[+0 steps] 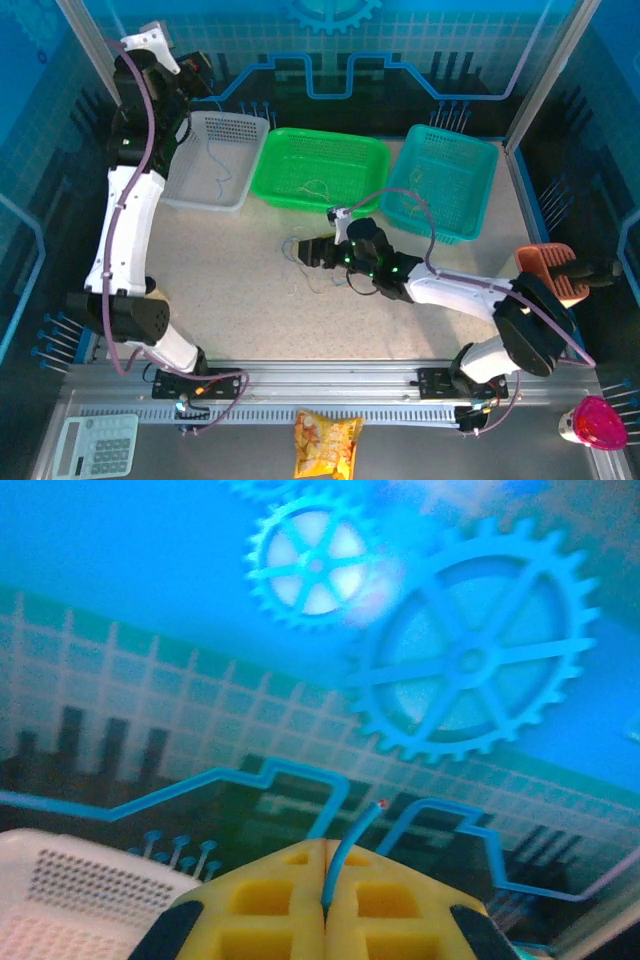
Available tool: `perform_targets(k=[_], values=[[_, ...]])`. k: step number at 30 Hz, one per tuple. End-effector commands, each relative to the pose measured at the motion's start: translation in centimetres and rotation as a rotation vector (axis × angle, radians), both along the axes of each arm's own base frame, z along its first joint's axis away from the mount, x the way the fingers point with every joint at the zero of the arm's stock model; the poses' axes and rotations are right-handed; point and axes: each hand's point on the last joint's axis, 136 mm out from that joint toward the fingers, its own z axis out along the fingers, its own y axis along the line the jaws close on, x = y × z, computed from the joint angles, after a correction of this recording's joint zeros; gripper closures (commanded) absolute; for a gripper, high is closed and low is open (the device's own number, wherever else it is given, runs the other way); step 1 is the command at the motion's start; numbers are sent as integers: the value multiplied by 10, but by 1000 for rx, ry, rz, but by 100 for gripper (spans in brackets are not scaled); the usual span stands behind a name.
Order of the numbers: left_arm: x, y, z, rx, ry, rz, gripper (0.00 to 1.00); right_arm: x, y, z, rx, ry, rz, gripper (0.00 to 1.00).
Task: Untangle the cables
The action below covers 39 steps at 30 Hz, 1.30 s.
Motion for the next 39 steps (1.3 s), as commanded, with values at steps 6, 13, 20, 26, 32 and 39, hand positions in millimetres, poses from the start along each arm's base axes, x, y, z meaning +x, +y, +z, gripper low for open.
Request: perform_targets(k=[6, 13, 20, 26, 32, 39], values=[[43, 44, -44, -24, 56, 88, 100, -8, -50, 11, -172, -17, -70, 29], [76, 60, -125, -5, 229, 102, 100, -16, -91, 19, -229, -27, -147, 29], [83, 72, -207, -73, 418, 94, 74, -20, -115, 26, -233, -27, -194, 27], [73, 90, -202, -149, 416, 113, 18, -19, -119, 29, -232, -24, -197, 27], [66, 76, -154, -174, 319, 31, 3, -13, -117, 30, -223, -17, -202, 27], [44, 27, -116, -212, 250, -125, 1, 3, -128, 41, -209, -3, -259, 27]])
